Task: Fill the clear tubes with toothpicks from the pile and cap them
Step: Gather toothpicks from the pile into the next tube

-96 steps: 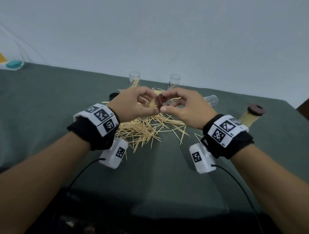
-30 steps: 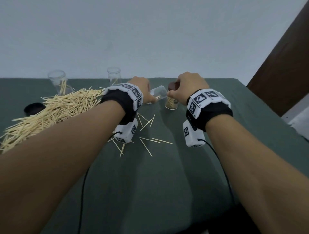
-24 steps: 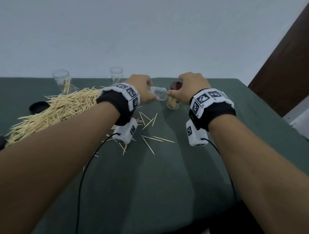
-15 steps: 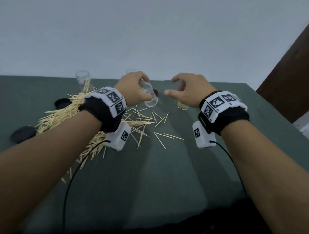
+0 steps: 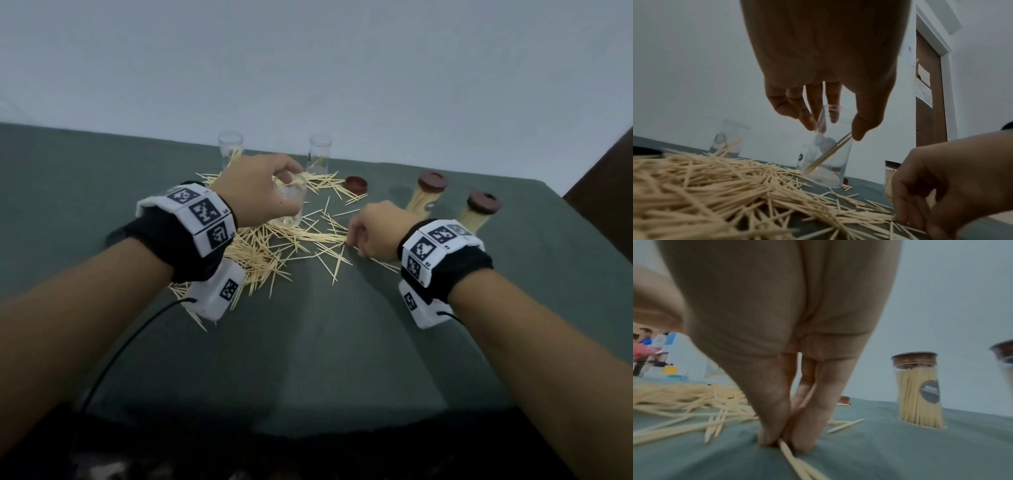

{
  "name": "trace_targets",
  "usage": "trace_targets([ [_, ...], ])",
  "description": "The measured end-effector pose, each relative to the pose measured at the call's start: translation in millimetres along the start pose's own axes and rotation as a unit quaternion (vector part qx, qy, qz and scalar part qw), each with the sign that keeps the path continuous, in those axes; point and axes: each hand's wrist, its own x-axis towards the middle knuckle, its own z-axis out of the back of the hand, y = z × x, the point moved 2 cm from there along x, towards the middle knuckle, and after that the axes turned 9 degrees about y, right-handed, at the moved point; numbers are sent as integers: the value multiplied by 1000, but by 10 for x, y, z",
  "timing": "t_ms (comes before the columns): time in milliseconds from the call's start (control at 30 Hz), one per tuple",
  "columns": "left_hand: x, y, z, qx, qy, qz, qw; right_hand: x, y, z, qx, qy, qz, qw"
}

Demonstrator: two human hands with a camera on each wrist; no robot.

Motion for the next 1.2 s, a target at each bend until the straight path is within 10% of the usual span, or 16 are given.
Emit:
trace_targets([
  [233, 62, 113, 60, 2, -8, -14, 1000, 371, -79, 204, 43, -99, -30, 994],
  [600, 302, 257, 101, -11, 1, -11, 1000, 1102, -108, 383, -70, -54, -106, 990],
  [900, 353, 363, 187, -13, -1, 0, 1000, 1358, 100, 481, -88, 15, -60, 994],
  [1200, 362, 424, 262, -20, -8, 22, 1000, 1187, 389, 628, -32, -65, 36, 997],
])
